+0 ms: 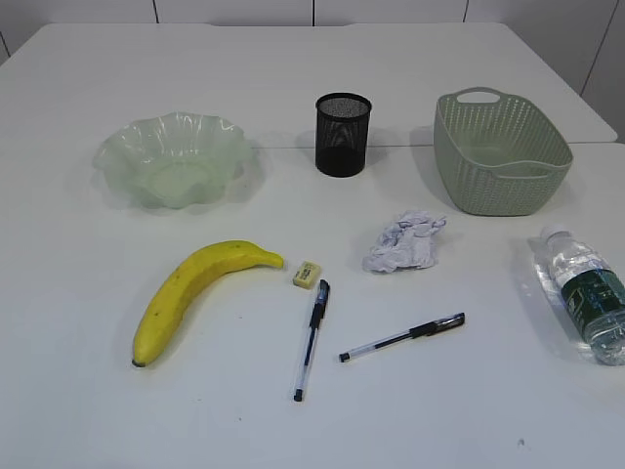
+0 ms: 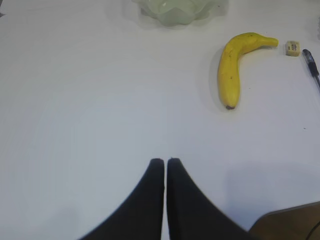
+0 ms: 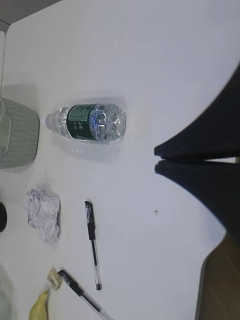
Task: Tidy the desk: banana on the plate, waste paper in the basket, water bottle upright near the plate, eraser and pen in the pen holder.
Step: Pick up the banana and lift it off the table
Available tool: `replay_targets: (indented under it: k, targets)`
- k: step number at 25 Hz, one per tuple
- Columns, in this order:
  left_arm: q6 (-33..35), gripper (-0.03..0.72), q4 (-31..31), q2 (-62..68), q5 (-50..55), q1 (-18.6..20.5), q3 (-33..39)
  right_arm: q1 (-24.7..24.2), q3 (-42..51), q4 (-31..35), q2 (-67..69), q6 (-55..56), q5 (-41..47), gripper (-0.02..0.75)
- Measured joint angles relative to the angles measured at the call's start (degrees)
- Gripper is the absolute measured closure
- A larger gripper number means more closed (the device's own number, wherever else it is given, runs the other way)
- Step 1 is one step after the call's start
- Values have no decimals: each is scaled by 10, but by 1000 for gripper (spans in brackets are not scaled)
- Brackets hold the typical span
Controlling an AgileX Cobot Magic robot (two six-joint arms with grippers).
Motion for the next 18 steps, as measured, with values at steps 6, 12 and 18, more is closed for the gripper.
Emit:
replay_targets:
  k: [6,12,18]
  targets:
    - [0,706,0,0,0,0,0,0,0,0,0,0,0,749]
    - [0,706,-18,0,0,0,0,0,0,0,0,0,0,749]
    - [0,706,-27,0,0,0,0,0,0,0,0,0,0,749]
